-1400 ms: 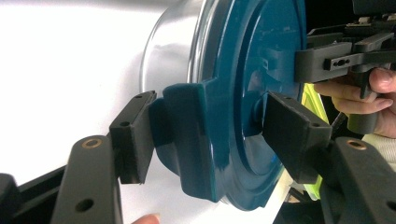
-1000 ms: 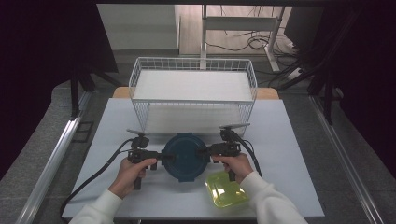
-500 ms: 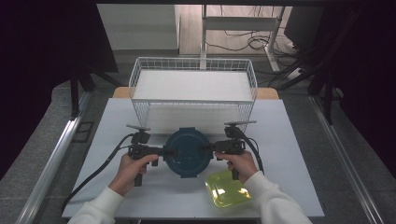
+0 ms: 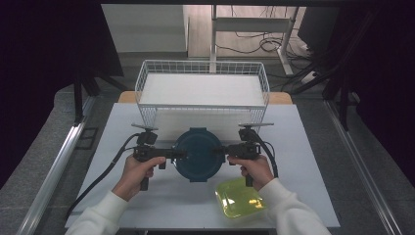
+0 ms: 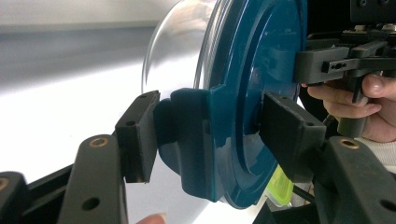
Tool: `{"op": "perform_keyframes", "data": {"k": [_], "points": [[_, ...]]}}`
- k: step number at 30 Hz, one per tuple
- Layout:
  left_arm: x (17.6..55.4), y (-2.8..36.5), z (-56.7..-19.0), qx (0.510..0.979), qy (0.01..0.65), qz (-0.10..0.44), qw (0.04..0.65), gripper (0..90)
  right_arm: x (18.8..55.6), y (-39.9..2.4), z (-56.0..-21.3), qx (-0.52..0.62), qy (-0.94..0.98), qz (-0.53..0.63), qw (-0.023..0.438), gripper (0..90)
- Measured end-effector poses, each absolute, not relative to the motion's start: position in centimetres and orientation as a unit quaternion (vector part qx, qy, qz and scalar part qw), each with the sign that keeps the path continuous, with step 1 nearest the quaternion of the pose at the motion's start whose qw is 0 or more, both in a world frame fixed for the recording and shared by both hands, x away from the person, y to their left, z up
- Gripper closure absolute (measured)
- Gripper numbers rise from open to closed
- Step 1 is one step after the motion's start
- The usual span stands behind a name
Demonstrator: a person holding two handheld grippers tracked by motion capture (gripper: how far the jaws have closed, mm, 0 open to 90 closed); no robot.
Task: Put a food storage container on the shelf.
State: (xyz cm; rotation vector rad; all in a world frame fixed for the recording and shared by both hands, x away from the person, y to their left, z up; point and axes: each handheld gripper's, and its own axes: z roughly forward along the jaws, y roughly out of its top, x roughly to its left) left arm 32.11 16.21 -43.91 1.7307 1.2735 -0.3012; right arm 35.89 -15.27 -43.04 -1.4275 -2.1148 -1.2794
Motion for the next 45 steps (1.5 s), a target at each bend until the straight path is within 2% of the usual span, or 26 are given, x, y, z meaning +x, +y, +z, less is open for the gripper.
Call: {"op": "perform_keyframes", "data": {"k": [25, 45], "points": [[32.7, 15.5, -37.6, 0.713, 0.495, -0.086, 0.489, 40.2, 35.8, -16.0, -37.0, -0.477, -0.731, -0.478, 0.103, 38.5], [34.5, 15.1, -32.8, 0.726, 0.474, -0.054, 0.494, 40.2, 37.1, -16.5, -33.1, -0.466, -0.72, -0.507, 0.089, 38.5]]}}
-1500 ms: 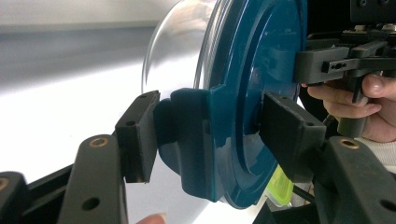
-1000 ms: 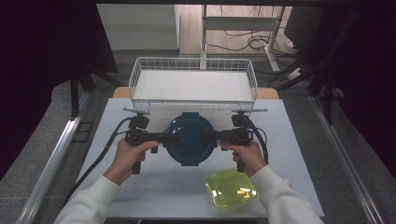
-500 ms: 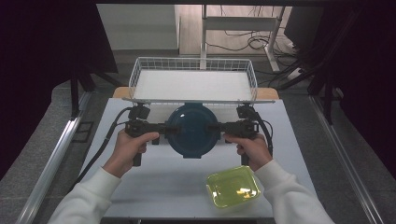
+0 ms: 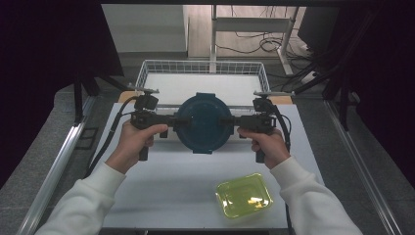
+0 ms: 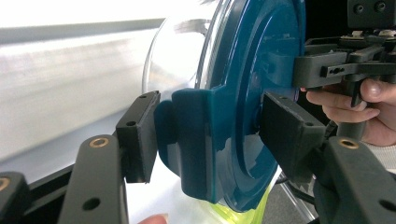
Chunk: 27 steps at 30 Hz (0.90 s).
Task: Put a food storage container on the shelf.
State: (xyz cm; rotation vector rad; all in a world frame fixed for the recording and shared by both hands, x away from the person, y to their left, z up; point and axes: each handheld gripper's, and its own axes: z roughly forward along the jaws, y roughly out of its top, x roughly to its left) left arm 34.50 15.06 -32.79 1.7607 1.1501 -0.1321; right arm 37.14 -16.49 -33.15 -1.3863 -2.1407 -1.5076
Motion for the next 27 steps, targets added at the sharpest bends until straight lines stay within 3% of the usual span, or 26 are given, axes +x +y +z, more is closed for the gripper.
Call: {"op": "perform_keyframes", "data": {"k": [27], "points": [[40.3, 14.9, -26.9, 0.735, 0.453, -0.037, 0.504, 40.4, 42.1, -16.9, -27.6, -0.46, -0.714, -0.523, 0.07, 38.7]]}}
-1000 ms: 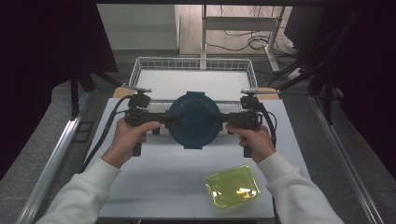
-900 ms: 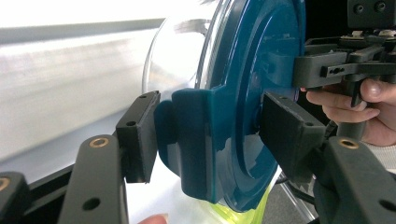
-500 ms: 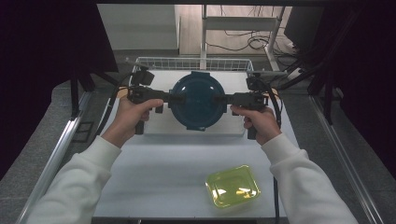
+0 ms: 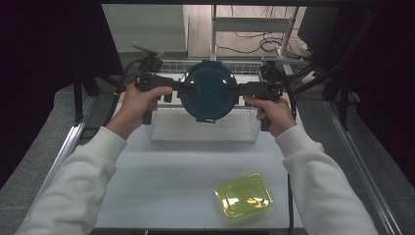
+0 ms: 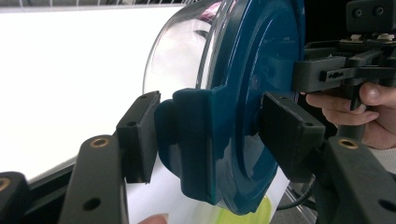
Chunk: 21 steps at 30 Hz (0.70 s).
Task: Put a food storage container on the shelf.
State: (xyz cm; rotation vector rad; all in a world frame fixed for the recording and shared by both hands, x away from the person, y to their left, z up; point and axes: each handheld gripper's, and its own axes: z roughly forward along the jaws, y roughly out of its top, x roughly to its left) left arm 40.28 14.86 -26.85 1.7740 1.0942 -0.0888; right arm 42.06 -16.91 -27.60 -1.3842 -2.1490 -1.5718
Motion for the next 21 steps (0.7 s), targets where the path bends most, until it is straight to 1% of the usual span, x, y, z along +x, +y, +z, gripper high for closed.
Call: {"op": "perform_keyframes", "data": {"k": [6, 8, 14, 15, 21], "points": [[41.8, 15.1, -26.2, 0.73, 0.457, -0.04, 0.506, 40.4, 43.8, -16.6, -26.5, -0.459, -0.717, -0.519, 0.068, 38.6], [42.9, 15.4, -26.3, 0.728, 0.461, -0.045, 0.506, 40.4, 44.6, -16.4, -26.4, -0.459, -0.72, -0.516, 0.068, 38.6], [44.3, 15.8, -27.2, 0.72, 0.467, -0.052, 0.512, 40.4, 46.6, -15.9, -26.4, -0.454, -0.732, -0.503, 0.07, 38.6], [44.9, 16.0, -27.6, 0.718, 0.469, -0.054, 0.511, 40.4, 47.4, -15.7, -26.5, -0.455, -0.735, -0.498, 0.071, 38.6], [46.4, 16.4, -28.5, 0.718, 0.476, -0.062, 0.505, 40.4, 49.2, -15.3, -27.6, -0.464, -0.732, -0.491, 0.086, 38.5]]}}
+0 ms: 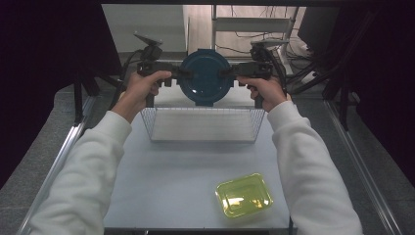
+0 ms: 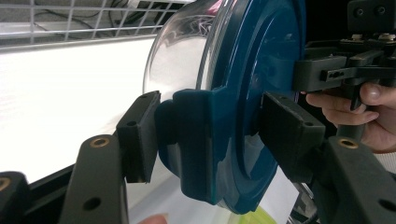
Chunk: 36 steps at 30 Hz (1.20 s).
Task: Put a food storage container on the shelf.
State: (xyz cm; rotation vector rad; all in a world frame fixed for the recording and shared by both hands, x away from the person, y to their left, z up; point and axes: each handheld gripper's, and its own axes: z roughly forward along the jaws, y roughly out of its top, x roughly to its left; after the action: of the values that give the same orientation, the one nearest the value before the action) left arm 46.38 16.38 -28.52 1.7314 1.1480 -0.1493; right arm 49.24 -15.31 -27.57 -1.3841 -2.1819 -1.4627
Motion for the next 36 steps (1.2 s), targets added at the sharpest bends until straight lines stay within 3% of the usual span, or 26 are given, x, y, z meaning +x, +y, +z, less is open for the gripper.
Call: {"op": "perform_keyframes", "data": {"k": [20, 36], "points": [[50.3, 16.6, -31.3, 0.673, 0.523, -0.125, 0.508, 37.9, 52.3, -15.5, -30.4, -0.529, -0.693, -0.469, 0.143, 34.9], [51.8, 16.8, -33.1, 0.641, 0.545, -0.157, 0.518, 33.2, 53.3, -15.3, -31.3, -0.556, -0.665, -0.476, 0.144, 34.8]]}}
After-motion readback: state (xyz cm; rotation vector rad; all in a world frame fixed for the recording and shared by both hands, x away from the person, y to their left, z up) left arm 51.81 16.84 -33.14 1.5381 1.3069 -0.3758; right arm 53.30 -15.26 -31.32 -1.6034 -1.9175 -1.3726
